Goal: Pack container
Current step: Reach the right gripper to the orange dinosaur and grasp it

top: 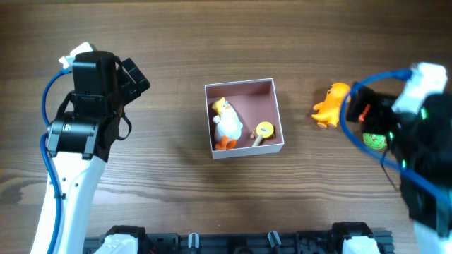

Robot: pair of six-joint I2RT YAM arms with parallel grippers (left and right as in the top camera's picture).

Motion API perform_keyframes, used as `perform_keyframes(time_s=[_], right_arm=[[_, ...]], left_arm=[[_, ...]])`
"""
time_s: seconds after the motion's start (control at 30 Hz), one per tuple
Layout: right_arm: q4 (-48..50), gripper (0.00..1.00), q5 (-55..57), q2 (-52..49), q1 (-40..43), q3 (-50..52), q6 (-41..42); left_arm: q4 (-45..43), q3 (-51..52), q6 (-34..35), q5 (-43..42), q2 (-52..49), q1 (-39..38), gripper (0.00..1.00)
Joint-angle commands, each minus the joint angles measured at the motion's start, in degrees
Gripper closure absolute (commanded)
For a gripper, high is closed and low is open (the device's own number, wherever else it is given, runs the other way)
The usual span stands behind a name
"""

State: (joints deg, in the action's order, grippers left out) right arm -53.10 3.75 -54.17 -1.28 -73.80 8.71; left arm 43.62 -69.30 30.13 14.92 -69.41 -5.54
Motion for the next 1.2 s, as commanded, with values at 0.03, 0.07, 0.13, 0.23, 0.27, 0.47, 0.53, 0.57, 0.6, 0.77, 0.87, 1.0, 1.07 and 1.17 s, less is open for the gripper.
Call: perform_keyframes(time_s=[0.03,0.07,0.13,0.23,0.27,0.47,0.53,0.57,0.6,0.77,0.87,1.0,1.07,1.17], right_arm=[[-2.82,0.00,-5.29,-6.71,0.17,-2.03,-1.18],[-2.99,0.00,-3.13,-8.79,0.17,-2.03,0.55],[-3.50,0.00,0.09,-13.64,0.17,-2.03,3.91],[-3.39,0.00,1.27,-22.34,0.17,-2.03,3.89],[-3.04,0.00,1.40,-25.83,0.20,-2.03,3.91],[-1.18,0.00,1.38,-39.65,0.26,-2.03,3.15],[0.00,0.00,1.38,-42.62,0.42,-2.03,3.10],[0.74,0.00,1.42,-43.76,0.63,-2.03,3.28],[1.05,0.00,1.40,-44.02,1.01,-2.03,3.39],[1.46,0.00,1.31,-44.89,4.09,-1.95,5.14],[1.49,0.00,0.42,-45.81,5.92,-1.92,4.96],[1.53,0.00,-1.27,-47.69,6.01,-1.92,4.13],[1.88,0.02,-1.29,-48.94,6.01,-1.84,4.13],[2.45,0.23,-3.28,-50.14,5.97,-1.84,2.99]], left_arm=[[-0.02,-0.46,0.76,-0.52,0.66,0.31,0.00],[-0.02,-0.46,0.76,-0.52,0.66,0.31,0.00],[-0.02,-0.46,0.76,-0.52,0.66,0.31,0.00],[-0.02,-0.46,0.76,-0.52,0.66,0.31,0.00],[-0.02,-0.46,0.76,-0.52,0.66,0.31,0.00],[-0.02,-0.46,0.76,-0.52,0.66,0.31,0.00],[-0.02,-0.46,0.76,-0.52,0.66,0.31,0.00],[-0.02,-0.46,0.76,-0.52,0.66,0.31,0.00],[-0.02,-0.46,0.76,-0.52,0.66,0.31,0.00],[-0.02,-0.46,0.76,-0.52,0.66,0.31,0.00],[-0.02,-0.46,0.76,-0.52,0.66,0.31,0.00],[-0.02,-0.46,0.76,-0.52,0.66,0.31,0.00],[-0.02,-0.46,0.76,-0.55,0.66,0.31,0.00],[-0.02,-0.46,0.76,-0.52,0.66,0.31,0.00]])
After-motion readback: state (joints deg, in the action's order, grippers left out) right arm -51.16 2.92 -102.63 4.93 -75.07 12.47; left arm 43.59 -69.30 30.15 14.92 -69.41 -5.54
